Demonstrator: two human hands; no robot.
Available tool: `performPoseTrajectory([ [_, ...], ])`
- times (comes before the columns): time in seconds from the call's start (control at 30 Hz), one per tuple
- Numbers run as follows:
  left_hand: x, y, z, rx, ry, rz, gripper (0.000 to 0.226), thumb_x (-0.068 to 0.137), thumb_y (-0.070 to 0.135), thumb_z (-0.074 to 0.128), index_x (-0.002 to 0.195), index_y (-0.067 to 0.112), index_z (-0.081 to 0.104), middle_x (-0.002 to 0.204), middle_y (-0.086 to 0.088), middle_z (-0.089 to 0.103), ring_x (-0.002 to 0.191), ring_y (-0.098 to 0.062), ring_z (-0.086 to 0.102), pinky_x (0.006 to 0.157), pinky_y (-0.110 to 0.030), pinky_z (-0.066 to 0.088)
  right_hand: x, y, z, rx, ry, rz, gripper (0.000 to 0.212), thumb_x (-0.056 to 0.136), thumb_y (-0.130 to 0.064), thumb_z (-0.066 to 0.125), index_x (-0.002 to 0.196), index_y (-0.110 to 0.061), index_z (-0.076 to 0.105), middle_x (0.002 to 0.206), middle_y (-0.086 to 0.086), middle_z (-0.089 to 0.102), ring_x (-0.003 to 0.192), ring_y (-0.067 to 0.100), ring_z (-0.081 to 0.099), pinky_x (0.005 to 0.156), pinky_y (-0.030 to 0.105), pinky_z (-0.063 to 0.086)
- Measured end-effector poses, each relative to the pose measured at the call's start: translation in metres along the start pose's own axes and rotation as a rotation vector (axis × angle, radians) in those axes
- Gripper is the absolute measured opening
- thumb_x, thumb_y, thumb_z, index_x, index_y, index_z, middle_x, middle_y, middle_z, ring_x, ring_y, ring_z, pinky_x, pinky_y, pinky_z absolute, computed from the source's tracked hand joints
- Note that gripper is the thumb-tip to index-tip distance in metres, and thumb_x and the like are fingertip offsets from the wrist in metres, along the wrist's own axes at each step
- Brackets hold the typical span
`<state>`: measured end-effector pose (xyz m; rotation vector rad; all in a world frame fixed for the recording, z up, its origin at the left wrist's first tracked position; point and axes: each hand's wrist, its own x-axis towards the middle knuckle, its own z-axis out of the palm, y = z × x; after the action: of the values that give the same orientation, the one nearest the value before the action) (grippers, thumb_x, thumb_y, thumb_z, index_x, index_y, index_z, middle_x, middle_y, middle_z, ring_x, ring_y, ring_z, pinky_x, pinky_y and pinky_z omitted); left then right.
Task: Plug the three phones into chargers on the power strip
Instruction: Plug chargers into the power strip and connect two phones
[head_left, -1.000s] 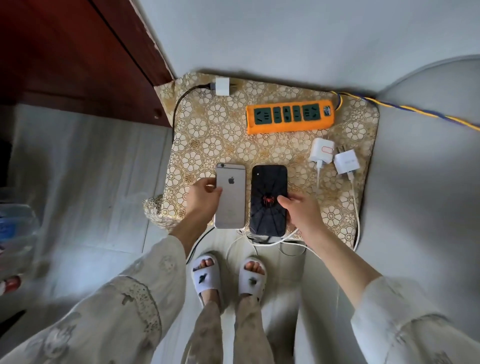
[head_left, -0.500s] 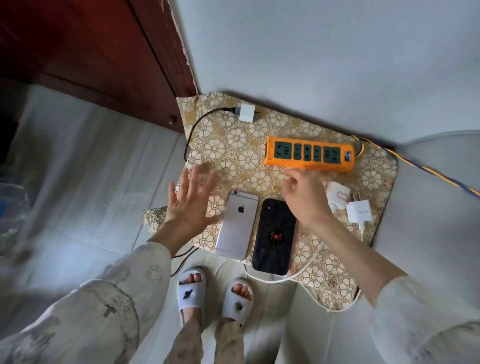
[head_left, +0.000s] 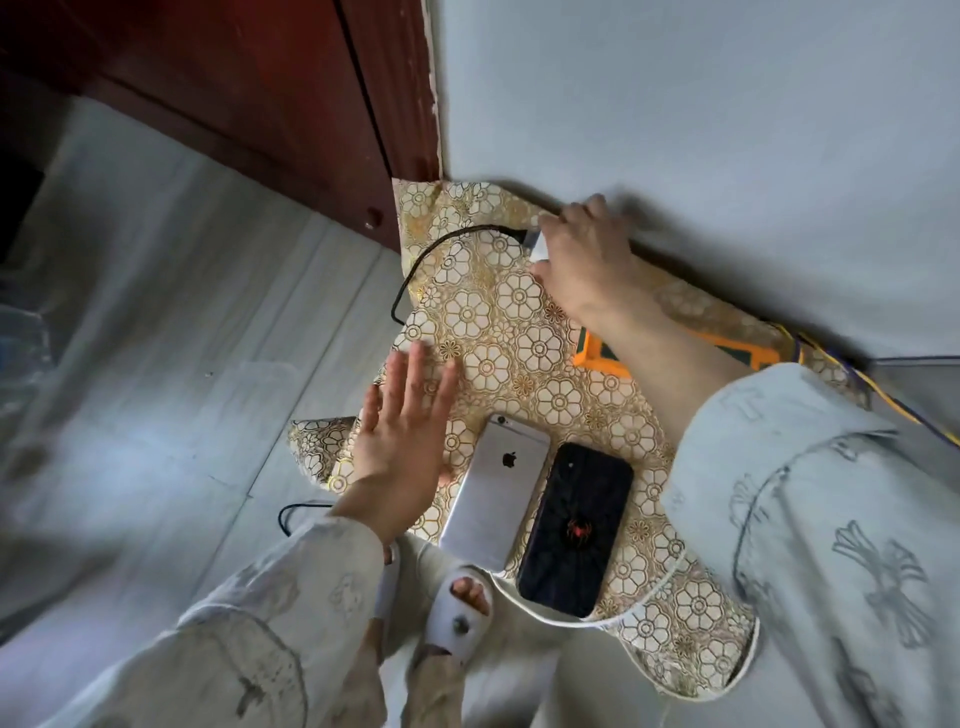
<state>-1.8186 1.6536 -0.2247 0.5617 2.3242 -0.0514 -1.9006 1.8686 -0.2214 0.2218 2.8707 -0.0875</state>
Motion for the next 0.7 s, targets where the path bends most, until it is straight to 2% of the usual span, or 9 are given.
performPoseTrajectory([
  [0.1,-0.001,0.0,-0.002,-0.002,-0.01,-0.004,0.114,0.08,0.024,0.066,0.137,0.026,-0.033,0.135,-0.007,-0.047,0.129,-0.025,-0.037,0.116,-0.043,-0.008,-0.003,-0.003,-0.009,0.057,0.025,-0.023,0.034,0.086,-0.016,0.057,0.117,-0.003,0.058,0.115,0.019,0.062,0.112,0.033,0.048,0.093,0.041,0.041],
  [0.2,-0.002,0.001,-0.005,-0.013,-0.026,0.002,0.115,0.079,0.028,0.067,0.137,0.025,-0.032,0.135,-0.008,-0.046,0.129,-0.025,-0.036,0.115,-0.042,-0.008,-0.021,0.005,-0.025,0.255,0.034,0.035,0.036,0.083,-0.021,0.062,0.116,-0.006,0.06,0.115,0.015,0.064,0.107,0.03,0.056,0.09,0.037,0.044],
  [0.3,-0.002,0.001,-0.007,-0.028,-0.025,0.012,0.114,0.078,0.03,0.066,0.138,0.025,-0.031,0.135,-0.007,-0.046,0.129,-0.025,-0.036,0.115,-0.042,-0.007,-0.049,0.033,-0.041,0.573,-0.056,0.18,0.041,0.08,-0.029,0.067,0.116,-0.013,0.057,0.113,0.006,0.064,0.101,0.021,0.061,0.093,0.037,0.049],
  [0.37,-0.003,0.001,-0.008,-0.036,-0.024,0.016,0.113,0.079,0.031,0.066,0.137,0.026,-0.031,0.135,-0.007,-0.046,0.13,-0.024,-0.035,0.116,-0.043,-0.005,-0.07,0.058,-0.048,0.747,-0.092,0.28,0.043,0.081,-0.029,0.067,0.119,-0.014,0.055,0.111,0.0,0.061,0.1,0.015,0.058,0.093,0.031,0.046],
  [0.43,-0.004,0.001,-0.008,-0.048,-0.023,0.021,0.113,0.079,0.03,0.066,0.136,0.027,-0.031,0.136,-0.006,-0.045,0.132,-0.025,-0.034,0.117,-0.043,-0.005,-0.09,0.078,-0.05,0.769,-0.13,0.33,0.042,0.084,-0.025,0.064,0.123,-0.014,0.054,0.113,-0.002,0.06,0.102,0.012,0.055,0.095,0.027,0.041],
  [0.5,-0.004,0.001,-0.008,-0.061,-0.014,0.025,0.114,0.078,0.029,0.067,0.134,0.028,-0.032,0.136,-0.005,-0.045,0.133,-0.025,-0.033,0.117,-0.044,-0.004,-0.104,0.089,-0.042,0.75,-0.17,0.33,0.033,0.085,-0.025,0.062,0.118,-0.024,0.057,0.114,-0.005,0.062,0.105,0.012,0.058,0.103,0.036,0.04],
  [0.57,-0.004,0.0,-0.007,-0.061,-0.008,0.023,0.114,0.078,0.03,0.067,0.133,0.029,-0.033,0.136,-0.005,-0.045,0.131,-0.025,-0.034,0.117,-0.043,-0.004,-0.11,0.088,-0.035,0.762,-0.19,0.323,0.028,0.082,-0.026,0.064,0.108,-0.035,0.059,0.111,-0.01,0.066,0.106,0.011,0.061,0.104,0.044,0.041],
  [0.63,-0.004,0.0,-0.006,-0.058,-0.007,0.022,0.115,0.078,0.031,0.068,0.131,0.03,-0.034,0.136,-0.004,-0.045,0.13,-0.024,-0.035,0.117,-0.043,-0.003,-0.11,0.083,-0.03,0.844,-0.171,0.334,0.029,0.08,-0.02,0.068,0.103,-0.035,0.059,0.111,-0.008,0.066,0.104,0.008,0.062,0.105,0.038,0.041],
  [0.7,-0.003,-0.001,-0.005,-0.056,-0.003,0.025,0.115,0.078,0.03,0.068,0.129,0.03,-0.035,0.135,-0.004,-0.046,0.129,-0.023,-0.035,0.117,-0.044,-0.003,-0.109,0.077,-0.03,0.931,-0.171,0.337,0.03,0.082,-0.011,0.066,0.109,-0.022,0.057,0.112,-0.004,0.063,0.103,0.007,0.058,0.098,0.025,0.04],
])
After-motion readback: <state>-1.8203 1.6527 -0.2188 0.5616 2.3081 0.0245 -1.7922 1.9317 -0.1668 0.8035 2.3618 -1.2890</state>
